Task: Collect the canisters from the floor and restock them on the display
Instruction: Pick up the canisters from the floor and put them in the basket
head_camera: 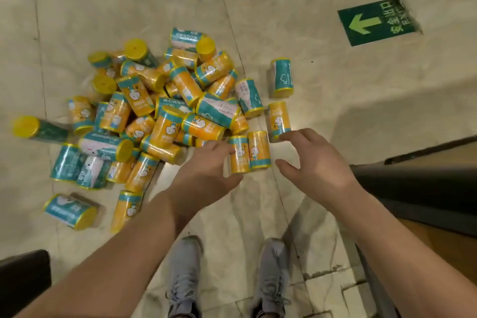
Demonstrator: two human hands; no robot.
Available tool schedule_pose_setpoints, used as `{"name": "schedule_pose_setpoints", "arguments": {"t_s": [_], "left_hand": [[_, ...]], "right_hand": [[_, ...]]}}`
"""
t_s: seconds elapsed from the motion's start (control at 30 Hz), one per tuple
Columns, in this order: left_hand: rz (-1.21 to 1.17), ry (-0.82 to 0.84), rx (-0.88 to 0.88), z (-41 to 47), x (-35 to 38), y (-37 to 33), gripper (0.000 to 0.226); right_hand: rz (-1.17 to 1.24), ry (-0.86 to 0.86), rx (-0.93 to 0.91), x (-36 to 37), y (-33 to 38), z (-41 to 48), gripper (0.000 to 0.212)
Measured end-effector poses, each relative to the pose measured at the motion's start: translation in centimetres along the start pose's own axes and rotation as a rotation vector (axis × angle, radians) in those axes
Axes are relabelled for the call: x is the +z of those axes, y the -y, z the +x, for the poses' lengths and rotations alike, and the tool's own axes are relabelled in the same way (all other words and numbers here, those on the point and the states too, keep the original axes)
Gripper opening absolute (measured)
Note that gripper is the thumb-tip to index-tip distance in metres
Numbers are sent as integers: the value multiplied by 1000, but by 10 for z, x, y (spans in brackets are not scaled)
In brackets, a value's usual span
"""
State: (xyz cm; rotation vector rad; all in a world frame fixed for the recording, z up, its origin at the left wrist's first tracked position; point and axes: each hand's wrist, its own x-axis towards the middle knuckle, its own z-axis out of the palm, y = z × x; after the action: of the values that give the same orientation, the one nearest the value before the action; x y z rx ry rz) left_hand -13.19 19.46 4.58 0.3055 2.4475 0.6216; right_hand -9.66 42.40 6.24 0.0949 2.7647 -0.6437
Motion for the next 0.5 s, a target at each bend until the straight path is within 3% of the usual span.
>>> {"name": "schedule_pose_setpoints", "arguments": {"t_s": [0.2,0.5], "left_hand": [[74,75,-27,43,59,40,61],[63,77,-86,112,113,73,65]], "right_hand": [[-27,48,12,78,-33,25,51],[-70,163,35,134,-66,68,50]]}}
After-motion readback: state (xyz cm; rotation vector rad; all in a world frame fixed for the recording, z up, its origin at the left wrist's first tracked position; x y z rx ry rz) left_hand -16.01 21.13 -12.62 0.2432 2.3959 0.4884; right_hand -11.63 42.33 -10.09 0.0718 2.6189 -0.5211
